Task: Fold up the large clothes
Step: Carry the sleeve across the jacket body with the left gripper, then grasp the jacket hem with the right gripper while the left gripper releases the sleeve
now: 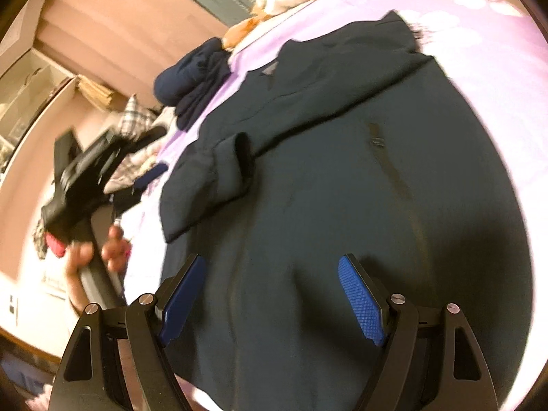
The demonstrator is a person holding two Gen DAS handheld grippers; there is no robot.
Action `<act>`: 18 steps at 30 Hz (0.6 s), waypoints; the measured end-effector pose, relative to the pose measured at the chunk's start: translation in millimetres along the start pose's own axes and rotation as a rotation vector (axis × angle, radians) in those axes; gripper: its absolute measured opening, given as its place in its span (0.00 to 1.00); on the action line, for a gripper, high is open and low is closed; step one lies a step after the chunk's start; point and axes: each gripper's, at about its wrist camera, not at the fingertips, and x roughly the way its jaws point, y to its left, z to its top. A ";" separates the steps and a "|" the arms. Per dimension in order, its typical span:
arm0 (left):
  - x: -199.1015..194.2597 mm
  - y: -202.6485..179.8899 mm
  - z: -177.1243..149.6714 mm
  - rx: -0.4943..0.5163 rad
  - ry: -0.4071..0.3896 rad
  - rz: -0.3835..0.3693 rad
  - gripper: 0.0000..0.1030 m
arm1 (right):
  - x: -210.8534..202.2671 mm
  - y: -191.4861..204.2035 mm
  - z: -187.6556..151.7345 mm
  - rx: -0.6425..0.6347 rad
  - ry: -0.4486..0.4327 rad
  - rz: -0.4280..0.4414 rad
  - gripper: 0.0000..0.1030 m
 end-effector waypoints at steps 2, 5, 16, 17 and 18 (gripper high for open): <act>-23.6 28.5 -6.0 -0.020 -0.040 0.062 0.74 | 17.3 7.3 9.8 -0.022 0.019 0.032 0.78; -49.4 65.9 -23.1 -0.041 -0.063 0.147 0.75 | 50.0 16.5 27.9 -0.037 0.054 0.083 0.78; -81.7 135.6 -77.7 -0.212 -0.038 0.166 0.75 | 137.5 20.4 68.8 0.018 0.123 0.131 0.78; -82.8 138.2 -80.2 -0.226 -0.036 0.161 0.75 | 139.6 18.9 69.1 0.025 0.120 0.133 0.78; -84.1 140.7 -81.5 -0.234 -0.038 0.155 0.75 | 142.9 17.8 69.7 0.035 0.113 0.143 0.78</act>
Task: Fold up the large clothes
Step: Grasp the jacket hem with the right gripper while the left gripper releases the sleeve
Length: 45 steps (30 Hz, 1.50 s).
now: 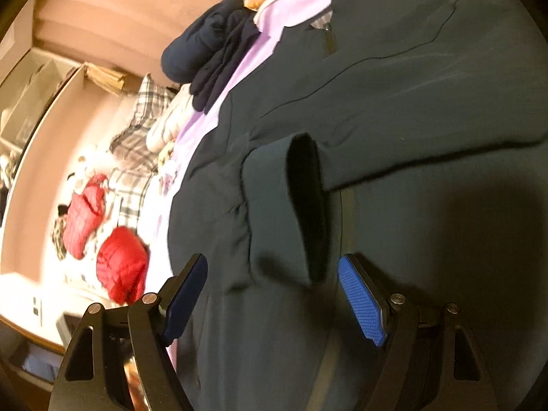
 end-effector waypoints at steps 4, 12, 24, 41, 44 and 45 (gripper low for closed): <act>-3.7 7.3 -0.9 -0.031 -0.006 -0.021 0.75 | 7.6 0.9 1.7 0.030 -0.041 0.045 0.78; -6.3 19.1 -0.5 -0.072 -0.003 -0.038 0.75 | 19.2 35.1 -12.3 -0.176 -0.001 -0.100 0.05; 7.7 18.7 21.0 -0.258 0.017 -0.345 0.76 | -111.3 148.7 48.4 -0.434 -0.366 -0.109 0.05; 145.9 -30.1 93.6 -0.395 0.168 -0.423 0.76 | -127.8 -13.9 86.8 -0.086 -0.351 -0.320 0.05; 159.1 -29.2 99.2 -0.402 0.149 -0.373 0.71 | -126.0 -13.0 87.1 -0.094 -0.327 -0.325 0.05; 161.7 -28.1 107.0 -0.408 0.126 -0.355 0.68 | -127.2 -9.5 86.4 -0.101 -0.324 -0.324 0.05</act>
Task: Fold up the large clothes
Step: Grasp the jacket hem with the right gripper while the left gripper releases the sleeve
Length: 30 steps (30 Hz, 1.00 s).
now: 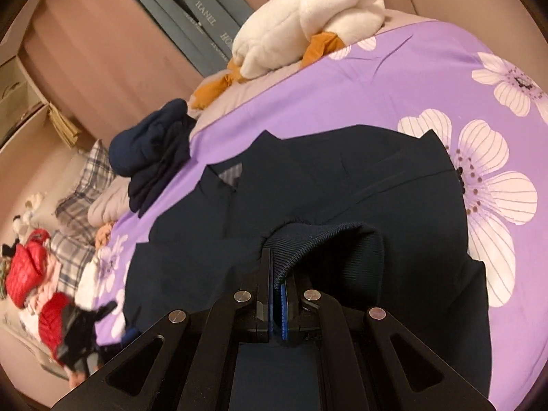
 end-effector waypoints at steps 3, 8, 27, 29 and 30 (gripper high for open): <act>1.8 -0.3 16.5 0.003 -0.060 0.050 0.36 | -2.9 1.1 2.4 -0.019 -0.004 0.025 0.05; -10.7 19.2 24.3 -0.030 -0.130 0.094 0.11 | 9.4 -20.0 -15.4 -0.012 0.057 -0.032 0.05; -52.3 -28.8 17.4 0.330 -0.140 0.251 0.51 | -20.8 13.2 -24.1 -0.144 -0.029 -0.173 0.33; -33.2 -44.2 16.4 0.406 -0.120 0.264 0.51 | -4.2 32.3 -23.0 -0.208 -0.004 -0.110 0.33; -22.6 -48.5 15.8 0.436 -0.111 0.279 0.44 | 5.4 37.9 -24.0 -0.230 0.016 -0.098 0.33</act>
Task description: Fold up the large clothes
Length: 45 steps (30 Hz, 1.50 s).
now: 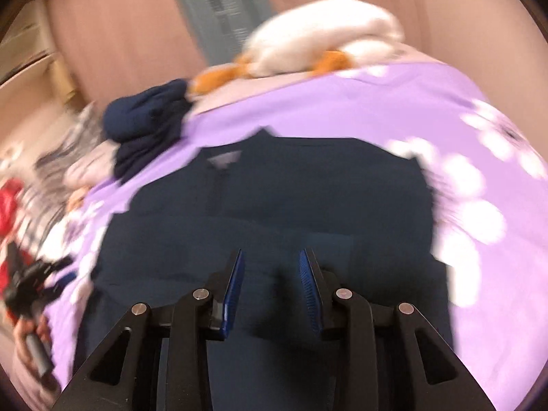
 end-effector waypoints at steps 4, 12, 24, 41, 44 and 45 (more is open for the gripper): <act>35.7 -7.8 -4.8 0.064 0.056 0.056 0.29 | 40.6 8.2 -8.1 -0.044 0.097 -0.010 0.33; 55.2 11.0 -20.2 0.147 0.102 0.088 0.14 | 47.5 -25.9 -32.9 0.007 0.151 0.032 0.09; -5.2 4.1 -42.5 0.197 0.068 0.045 0.54 | -20.0 -72.9 -14.3 0.221 -0.044 0.011 0.59; -2.1 9.3 -59.8 0.074 0.096 -0.002 0.56 | 0.7 -84.4 -4.5 0.272 -0.147 0.031 0.08; -0.6 11.4 -58.8 0.063 0.102 -0.004 0.56 | 5.2 -87.8 -4.2 0.240 -0.113 -0.024 0.08; -0.6 9.9 -58.2 0.061 0.101 -0.010 0.56 | 11.8 -88.7 -5.5 0.225 -0.078 -0.046 0.08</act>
